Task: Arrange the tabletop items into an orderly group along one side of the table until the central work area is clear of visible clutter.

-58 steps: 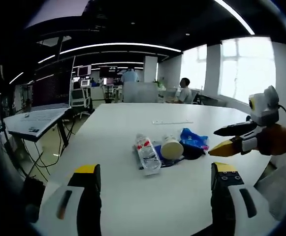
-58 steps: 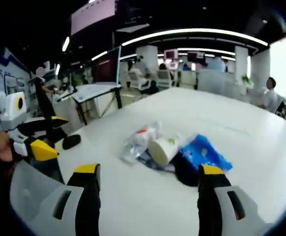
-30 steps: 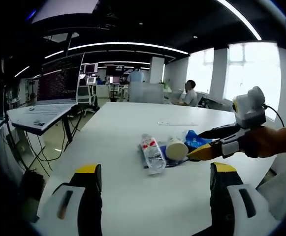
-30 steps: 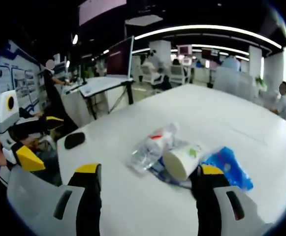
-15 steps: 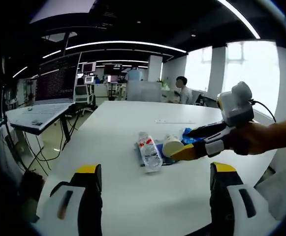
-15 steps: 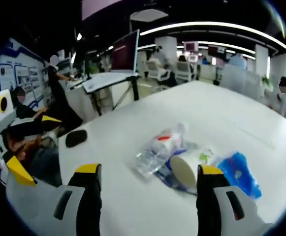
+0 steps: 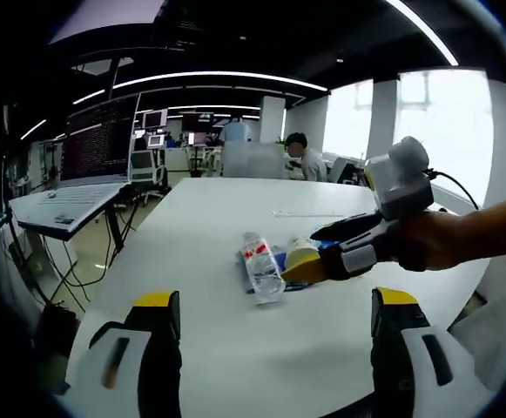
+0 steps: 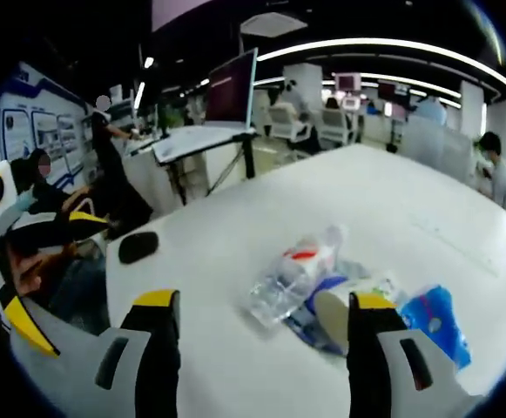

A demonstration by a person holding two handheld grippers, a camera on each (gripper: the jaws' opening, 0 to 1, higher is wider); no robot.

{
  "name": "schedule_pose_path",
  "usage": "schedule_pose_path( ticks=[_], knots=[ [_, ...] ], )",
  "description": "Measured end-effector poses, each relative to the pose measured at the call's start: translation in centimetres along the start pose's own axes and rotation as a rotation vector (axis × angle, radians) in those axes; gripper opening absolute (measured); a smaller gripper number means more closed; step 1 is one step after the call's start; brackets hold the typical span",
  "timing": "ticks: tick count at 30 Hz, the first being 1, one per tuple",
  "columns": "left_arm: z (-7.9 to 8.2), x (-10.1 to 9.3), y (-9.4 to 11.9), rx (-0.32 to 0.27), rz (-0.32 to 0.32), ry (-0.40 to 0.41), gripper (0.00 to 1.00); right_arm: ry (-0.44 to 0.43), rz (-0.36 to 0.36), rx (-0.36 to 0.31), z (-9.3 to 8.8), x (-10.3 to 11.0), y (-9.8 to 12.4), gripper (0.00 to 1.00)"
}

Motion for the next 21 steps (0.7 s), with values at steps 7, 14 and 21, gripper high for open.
schedule_pose_path(
  ticks=[7,14,21],
  knots=[
    [0.0,0.2,0.3,-0.004,0.011,0.009,0.89,0.006,0.016,0.007,0.2,0.4,-1.0,0.76],
    [0.1,-0.1,0.4,0.002,0.008,0.001,0.89,0.016,0.037,0.019,0.2,1.0,-2.0,0.75],
    [0.0,-0.1,0.8,0.005,0.012,-0.001,0.89,0.011,0.053,0.033,0.0,1.5,-2.8,0.75]
  ],
)
Point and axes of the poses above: the point that each gripper's makers call its tool centre point, and the gripper's own axes: y roughly backward along the fingers, x roughly to its left, z roughly out of its top, the point moved 2 cm from there along y, roughly backward along the fingers, and after that the axes turned 2 degrees about -x, right-handed, at the moved point
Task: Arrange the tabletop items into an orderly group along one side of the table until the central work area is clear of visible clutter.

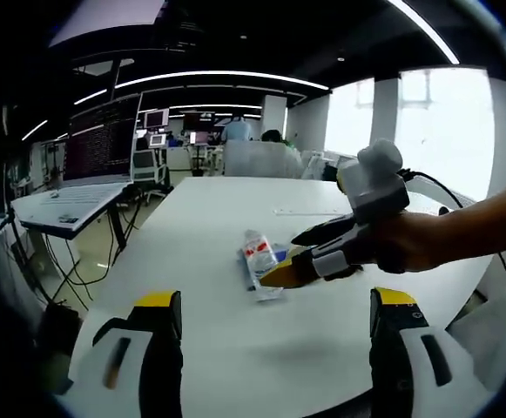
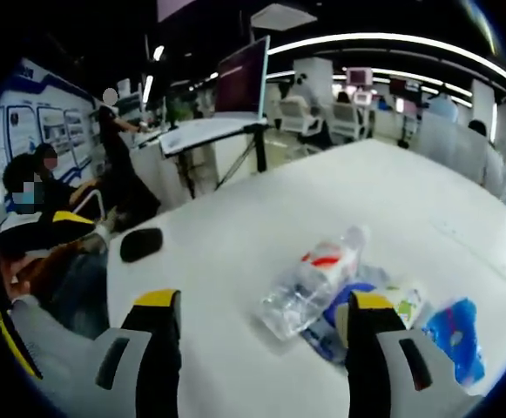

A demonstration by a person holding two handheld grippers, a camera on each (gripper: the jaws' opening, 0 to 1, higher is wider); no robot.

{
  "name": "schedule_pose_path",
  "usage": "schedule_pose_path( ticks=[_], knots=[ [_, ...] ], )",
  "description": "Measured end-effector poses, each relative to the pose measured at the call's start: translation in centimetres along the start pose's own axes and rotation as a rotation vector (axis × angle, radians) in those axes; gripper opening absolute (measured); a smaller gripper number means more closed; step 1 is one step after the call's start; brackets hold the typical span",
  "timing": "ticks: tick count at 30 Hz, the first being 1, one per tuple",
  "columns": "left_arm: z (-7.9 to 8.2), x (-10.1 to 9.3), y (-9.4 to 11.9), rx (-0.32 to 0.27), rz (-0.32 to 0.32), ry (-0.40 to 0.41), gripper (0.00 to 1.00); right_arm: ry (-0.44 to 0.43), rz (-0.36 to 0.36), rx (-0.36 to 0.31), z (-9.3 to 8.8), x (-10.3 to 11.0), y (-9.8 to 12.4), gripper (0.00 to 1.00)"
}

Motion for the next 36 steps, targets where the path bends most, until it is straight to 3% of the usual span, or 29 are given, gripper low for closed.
schedule_pose_path(
  ticks=[20,36],
  knots=[
    [0.0,0.1,0.8,-0.005,0.021,0.013,0.88,-0.025,0.009,0.039,-0.6,0.2,-2.2,0.74],
    [-0.4,0.1,1.3,0.012,0.033,0.024,0.86,-0.065,-0.048,0.086,-0.9,-1.3,-4.4,0.72]
  ],
)
Point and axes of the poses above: the point that each gripper's makers call its tool centre point, and the gripper's own axes: y roughly backward along the fingers, x roughly to its left, z roughly out of its top, the point moved 2 cm from there along y, roughly backward along the fingers, and after that the axes turned 2 degrees about -x, right-handed, at the moved point
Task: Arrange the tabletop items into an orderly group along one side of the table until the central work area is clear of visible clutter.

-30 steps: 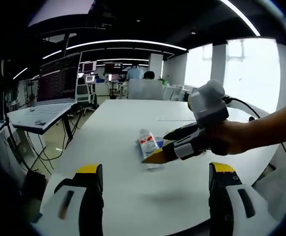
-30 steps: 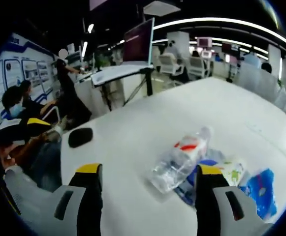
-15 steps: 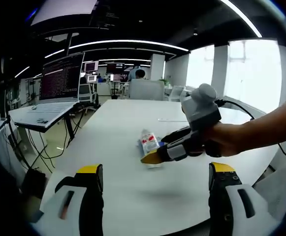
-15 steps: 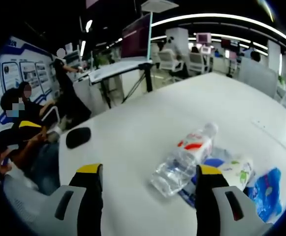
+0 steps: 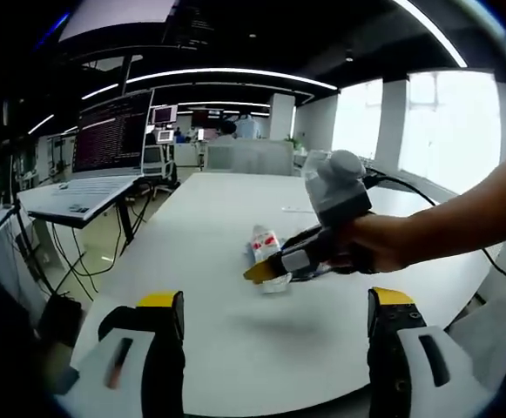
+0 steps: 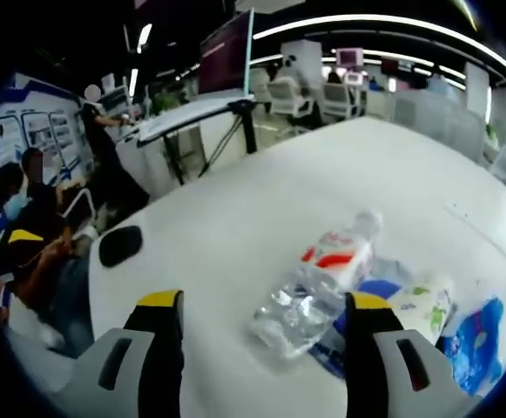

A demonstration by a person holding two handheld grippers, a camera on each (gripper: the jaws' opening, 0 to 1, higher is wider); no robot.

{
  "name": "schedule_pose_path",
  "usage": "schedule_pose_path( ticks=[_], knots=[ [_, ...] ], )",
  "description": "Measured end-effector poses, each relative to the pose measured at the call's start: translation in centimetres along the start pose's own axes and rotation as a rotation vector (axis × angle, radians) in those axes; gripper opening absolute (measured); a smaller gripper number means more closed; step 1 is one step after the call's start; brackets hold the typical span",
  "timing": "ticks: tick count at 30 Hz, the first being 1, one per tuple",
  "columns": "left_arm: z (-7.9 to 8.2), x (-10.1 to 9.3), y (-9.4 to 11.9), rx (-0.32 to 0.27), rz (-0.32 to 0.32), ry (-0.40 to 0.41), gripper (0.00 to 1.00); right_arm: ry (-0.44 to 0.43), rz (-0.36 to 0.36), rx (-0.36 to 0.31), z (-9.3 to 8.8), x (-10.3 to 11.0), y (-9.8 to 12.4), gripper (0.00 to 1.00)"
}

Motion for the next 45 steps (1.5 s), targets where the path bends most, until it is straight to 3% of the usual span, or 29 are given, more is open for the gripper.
schedule_pose_path(
  ticks=[17,27,45],
  knots=[
    [0.3,2.0,-1.2,-0.004,0.035,0.035,0.83,-0.048,-0.064,0.058,-0.4,-2.2,-1.9,0.69],
    [0.2,2.3,-1.6,0.006,0.038,0.041,0.82,-0.054,-0.108,0.103,-1.0,-3.0,-2.7,0.63],
    [0.2,2.6,-2.3,0.015,0.047,0.060,0.80,-0.135,-0.160,0.121,-0.8,-3.9,-3.9,0.60]
  ],
)
Point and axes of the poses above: the point that each gripper's makers call its tool centre point, and the gripper's own axes: y roughly backward along the fingers, x roughly to its left, z roughly out of its top, the point moved 2 cm from there along y, roughly backward along the fingers, and after that the axes turned 2 degrees about -x, right-handed, at the moved point
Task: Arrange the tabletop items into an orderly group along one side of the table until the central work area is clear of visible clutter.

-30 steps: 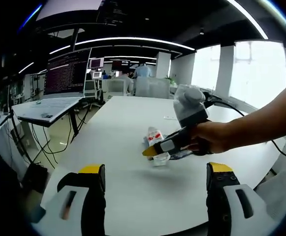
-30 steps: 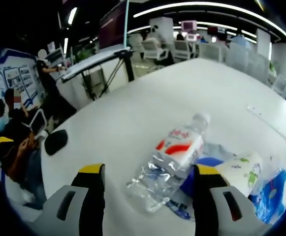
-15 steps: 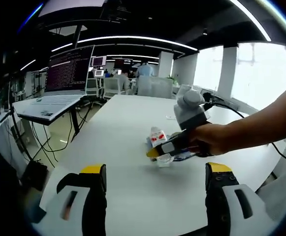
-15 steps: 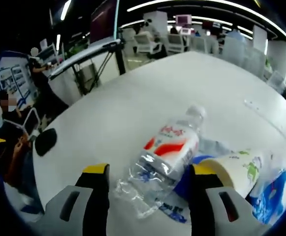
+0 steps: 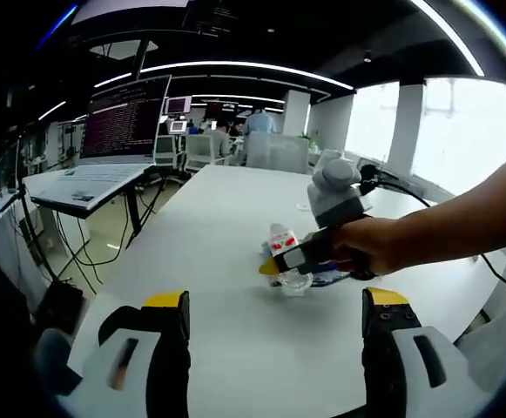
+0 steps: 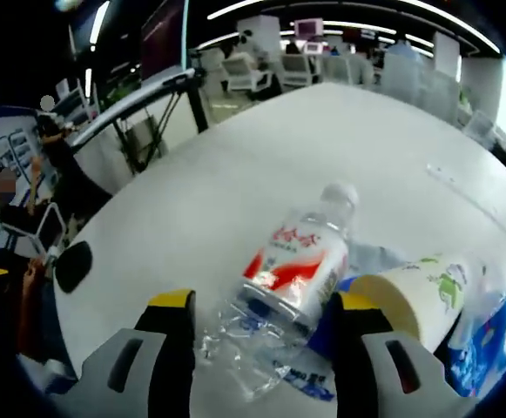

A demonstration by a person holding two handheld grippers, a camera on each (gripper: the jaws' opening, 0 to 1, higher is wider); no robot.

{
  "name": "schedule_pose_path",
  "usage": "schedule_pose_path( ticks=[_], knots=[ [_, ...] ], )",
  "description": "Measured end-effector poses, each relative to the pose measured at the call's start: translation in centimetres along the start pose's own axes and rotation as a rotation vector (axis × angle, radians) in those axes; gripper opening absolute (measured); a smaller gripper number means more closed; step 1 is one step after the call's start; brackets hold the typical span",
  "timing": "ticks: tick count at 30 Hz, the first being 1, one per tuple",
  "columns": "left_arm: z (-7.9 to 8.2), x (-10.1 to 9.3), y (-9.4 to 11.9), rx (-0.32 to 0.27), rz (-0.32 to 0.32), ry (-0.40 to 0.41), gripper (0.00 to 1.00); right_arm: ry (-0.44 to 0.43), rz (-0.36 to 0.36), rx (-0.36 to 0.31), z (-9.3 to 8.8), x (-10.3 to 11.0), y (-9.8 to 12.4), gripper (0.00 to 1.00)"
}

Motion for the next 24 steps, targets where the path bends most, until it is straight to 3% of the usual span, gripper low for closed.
schedule_pose_path(
  ticks=[24],
  knots=[
    [-0.1,2.2,-2.2,0.015,0.024,0.020,0.77,-0.021,-0.020,-0.021,-0.4,-0.2,1.1,0.49]
  ],
)
Point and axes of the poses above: the point that each gripper's makers call its tool centre point, and the gripper's own axes: y roughly backward along the fingers, x roughly to its left, z roughly out of its top, the point moved 2 cm from there along y, roughly backward along the fingers, and after that the axes turned 2 degrees about -x, right-handed, at the moved point
